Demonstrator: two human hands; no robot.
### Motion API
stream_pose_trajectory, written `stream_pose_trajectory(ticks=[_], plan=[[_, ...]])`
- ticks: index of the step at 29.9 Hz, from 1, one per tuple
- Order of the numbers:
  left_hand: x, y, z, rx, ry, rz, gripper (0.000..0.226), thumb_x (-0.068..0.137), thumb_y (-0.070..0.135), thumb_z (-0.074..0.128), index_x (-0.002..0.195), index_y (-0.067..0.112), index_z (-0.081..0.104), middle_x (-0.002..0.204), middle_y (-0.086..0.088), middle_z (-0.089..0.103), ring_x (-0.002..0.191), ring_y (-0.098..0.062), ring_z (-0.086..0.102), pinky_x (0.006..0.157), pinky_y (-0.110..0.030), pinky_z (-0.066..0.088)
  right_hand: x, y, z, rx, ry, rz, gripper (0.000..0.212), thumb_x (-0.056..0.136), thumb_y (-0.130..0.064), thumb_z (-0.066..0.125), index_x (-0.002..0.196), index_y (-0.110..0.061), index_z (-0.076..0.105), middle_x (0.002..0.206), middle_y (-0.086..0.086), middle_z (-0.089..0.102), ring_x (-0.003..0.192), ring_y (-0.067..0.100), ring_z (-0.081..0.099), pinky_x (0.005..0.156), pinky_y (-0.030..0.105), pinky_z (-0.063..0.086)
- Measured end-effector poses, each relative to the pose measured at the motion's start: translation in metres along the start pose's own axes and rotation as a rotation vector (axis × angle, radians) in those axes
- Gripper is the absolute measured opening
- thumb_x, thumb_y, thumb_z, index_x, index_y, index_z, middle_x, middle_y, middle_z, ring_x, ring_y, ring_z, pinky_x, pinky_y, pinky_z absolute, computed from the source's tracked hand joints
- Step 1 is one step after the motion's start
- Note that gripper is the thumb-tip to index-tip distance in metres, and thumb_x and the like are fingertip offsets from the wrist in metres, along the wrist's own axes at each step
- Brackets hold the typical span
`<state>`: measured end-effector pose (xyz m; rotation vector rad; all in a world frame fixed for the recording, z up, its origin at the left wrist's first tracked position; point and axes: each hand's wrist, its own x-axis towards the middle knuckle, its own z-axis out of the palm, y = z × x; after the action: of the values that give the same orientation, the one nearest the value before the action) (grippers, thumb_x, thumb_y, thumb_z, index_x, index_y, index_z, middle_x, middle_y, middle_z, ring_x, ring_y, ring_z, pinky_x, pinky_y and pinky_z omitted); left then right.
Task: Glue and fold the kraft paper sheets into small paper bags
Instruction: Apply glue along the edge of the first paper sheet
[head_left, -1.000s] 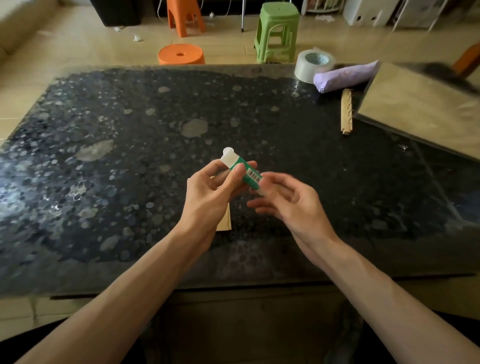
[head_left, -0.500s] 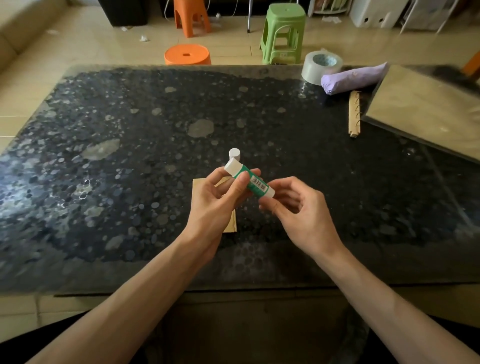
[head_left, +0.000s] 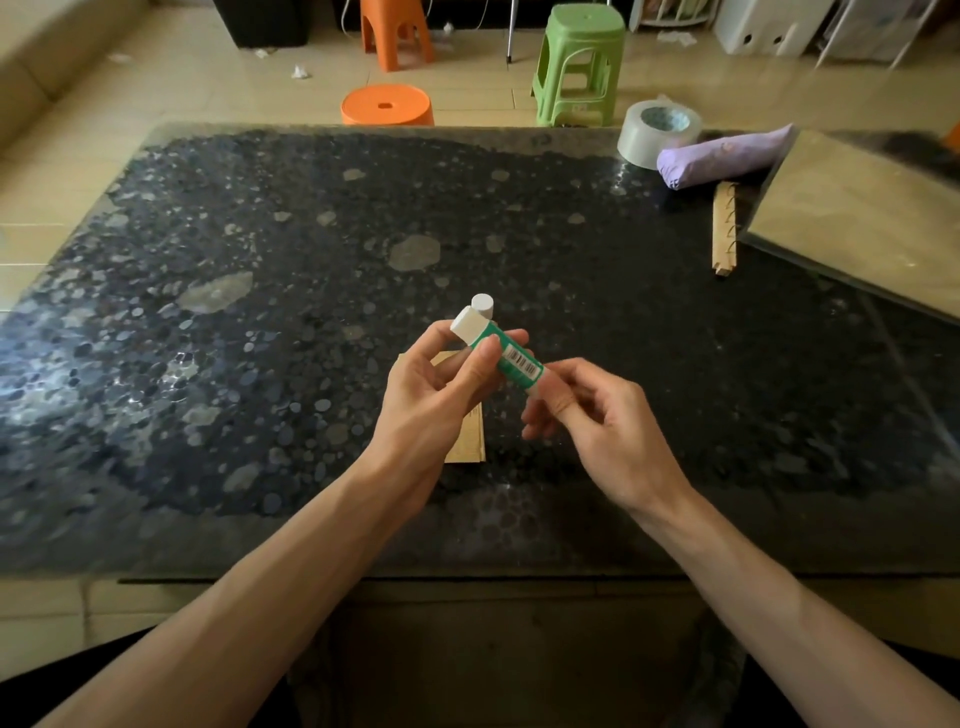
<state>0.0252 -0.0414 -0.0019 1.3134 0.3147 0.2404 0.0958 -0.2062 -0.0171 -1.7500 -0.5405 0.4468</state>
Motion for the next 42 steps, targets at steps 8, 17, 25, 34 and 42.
stream_pose_trajectory(ticks=[8,17,25,34,42], plan=[[0.001,0.001,0.0,-0.023,0.003,-0.013,0.029,0.103,0.018,0.056,0.128,0.002,0.056,0.122,-0.008,0.073,0.116,-0.025,0.069,0.109,-0.043,0.049,-0.001,-0.001,0.001,0.03,0.045,-0.064,0.03,0.093,-0.022,0.076,0.118,-0.013,0.062,0.103,0.0,0.078,0.09,0.014,0.077,0.08,0.027,0.061],[0.002,0.002,0.0,-0.015,-0.021,-0.018,0.031,0.103,0.019,0.056,0.131,0.006,0.058,0.124,-0.008,0.072,0.119,-0.023,0.068,0.11,-0.04,0.048,0.0,-0.005,-0.001,0.066,-0.004,-0.036,0.027,0.103,-0.031,0.061,0.125,-0.015,0.064,0.103,0.001,0.078,0.095,0.015,0.075,0.085,0.025,0.058],[0.002,0.002,0.0,-0.021,-0.023,-0.025,0.032,0.104,0.019,0.055,0.134,0.008,0.057,0.125,-0.007,0.072,0.121,-0.023,0.066,0.111,-0.041,0.047,0.001,-0.002,0.0,-0.012,-0.01,-0.063,0.021,0.104,-0.027,0.06,0.118,-0.014,0.069,0.094,-0.005,0.078,0.094,0.007,0.075,0.082,0.014,0.054],[0.001,0.002,-0.001,-0.029,-0.024,-0.023,0.032,0.104,0.018,0.054,0.134,0.007,0.057,0.126,-0.007,0.072,0.12,-0.023,0.067,0.108,-0.04,0.05,0.001,-0.001,-0.001,-0.024,0.046,-0.095,0.03,0.093,-0.027,0.076,0.119,-0.015,0.067,0.104,-0.007,0.077,0.096,0.009,0.075,0.082,0.024,0.06],[0.003,-0.001,-0.001,-0.004,-0.02,-0.029,0.033,0.104,0.017,0.056,0.136,0.01,0.056,0.125,-0.006,0.072,0.119,-0.023,0.068,0.108,-0.041,0.05,0.004,0.007,0.0,-0.074,0.026,-0.078,0.025,0.097,-0.031,0.072,0.119,-0.02,0.07,0.105,-0.01,0.077,0.1,0.007,0.074,0.087,0.03,0.062]])
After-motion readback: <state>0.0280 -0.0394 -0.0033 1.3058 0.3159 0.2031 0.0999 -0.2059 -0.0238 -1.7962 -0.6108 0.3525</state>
